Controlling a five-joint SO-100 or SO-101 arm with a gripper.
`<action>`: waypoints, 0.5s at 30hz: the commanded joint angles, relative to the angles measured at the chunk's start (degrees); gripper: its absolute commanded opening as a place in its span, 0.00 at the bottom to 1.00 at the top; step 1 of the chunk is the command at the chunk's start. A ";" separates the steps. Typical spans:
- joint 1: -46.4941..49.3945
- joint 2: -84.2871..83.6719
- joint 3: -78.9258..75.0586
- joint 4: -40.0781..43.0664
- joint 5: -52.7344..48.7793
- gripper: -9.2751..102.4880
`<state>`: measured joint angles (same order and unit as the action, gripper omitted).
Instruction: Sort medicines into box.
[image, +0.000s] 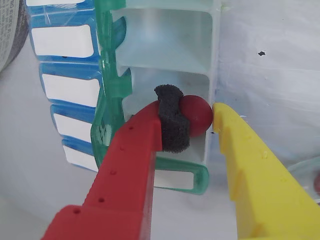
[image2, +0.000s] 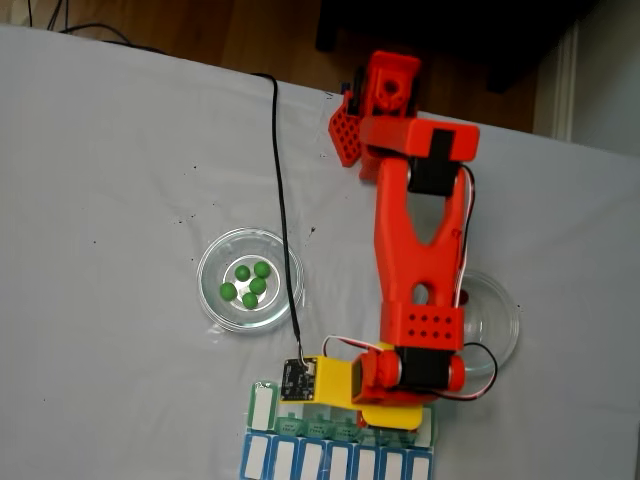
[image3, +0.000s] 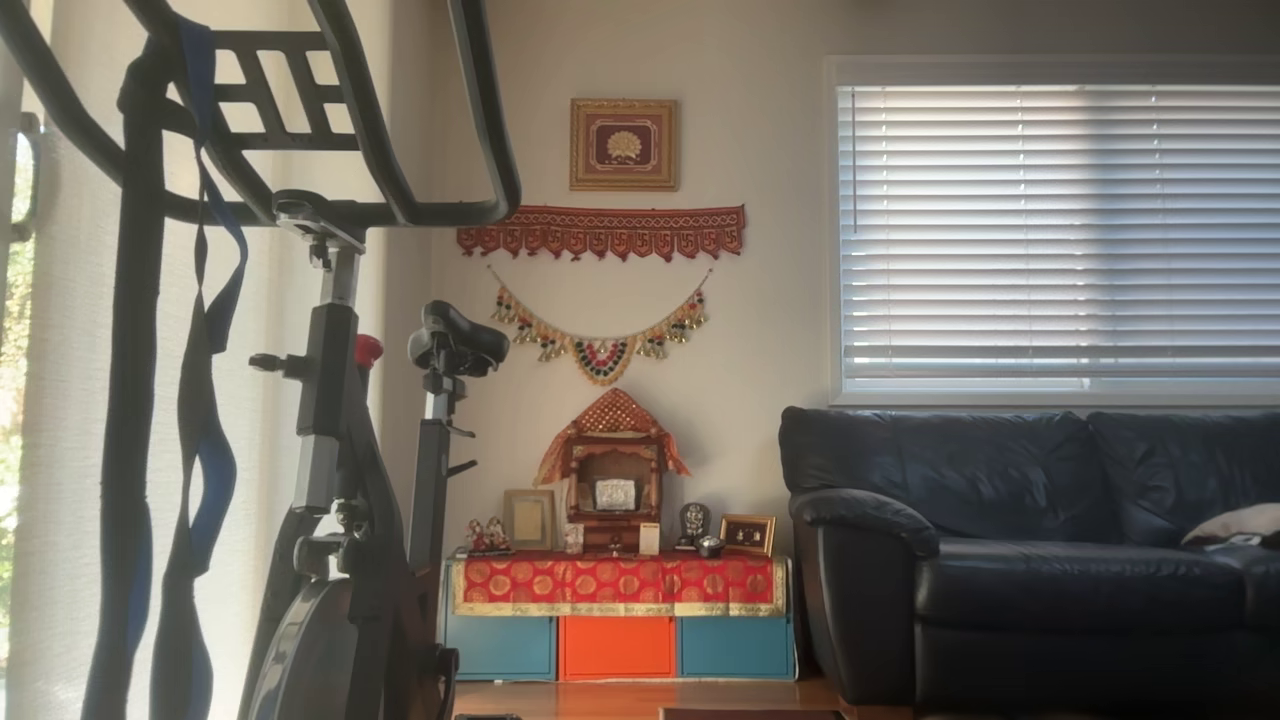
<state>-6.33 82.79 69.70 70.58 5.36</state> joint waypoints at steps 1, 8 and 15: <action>-0.62 0.35 -8.44 0.53 0.53 0.09; -1.58 -3.43 -10.99 0.79 3.43 0.09; -1.23 -1.32 -8.44 -3.08 4.57 0.10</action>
<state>-7.12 77.26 63.81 69.87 9.76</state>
